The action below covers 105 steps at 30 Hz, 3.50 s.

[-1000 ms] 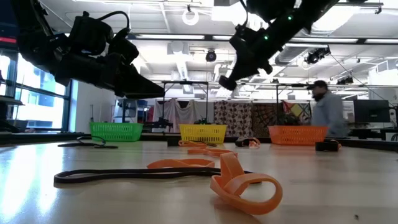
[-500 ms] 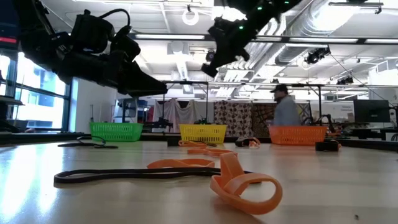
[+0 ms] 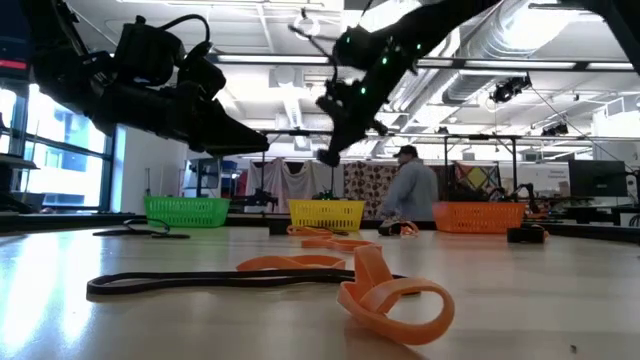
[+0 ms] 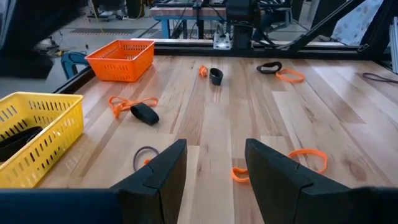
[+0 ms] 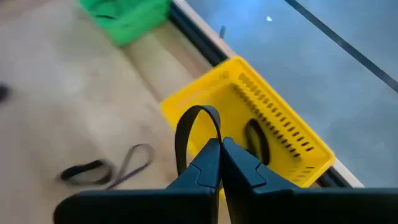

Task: Sort rubber bands into baskets
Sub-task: Put the black rubber band into the yellow bin, then put the purple rubber band into the green bin

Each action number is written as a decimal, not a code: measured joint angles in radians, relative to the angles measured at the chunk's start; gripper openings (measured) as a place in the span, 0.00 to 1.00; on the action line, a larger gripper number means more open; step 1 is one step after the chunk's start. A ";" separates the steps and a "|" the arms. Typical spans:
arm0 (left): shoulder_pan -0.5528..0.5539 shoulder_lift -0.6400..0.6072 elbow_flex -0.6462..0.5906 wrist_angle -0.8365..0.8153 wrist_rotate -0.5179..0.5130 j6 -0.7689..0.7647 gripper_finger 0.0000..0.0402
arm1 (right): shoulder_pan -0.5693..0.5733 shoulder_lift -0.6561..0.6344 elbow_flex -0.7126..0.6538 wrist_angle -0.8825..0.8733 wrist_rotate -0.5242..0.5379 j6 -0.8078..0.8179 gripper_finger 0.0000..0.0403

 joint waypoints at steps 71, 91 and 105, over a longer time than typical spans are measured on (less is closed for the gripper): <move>0.000 0.000 0.000 -0.003 -0.022 0.017 0.39 | 0.046 -0.291 -0.606 0.610 -0.033 -0.033 0.01; 0.000 0.000 0.000 -0.004 -0.072 0.024 0.18 | 0.218 -0.427 -0.965 0.965 0.122 -0.054 0.00; 0.000 0.000 0.000 -0.004 -0.111 0.026 0.00 | 0.219 -0.427 -0.937 0.967 0.087 -0.080 0.00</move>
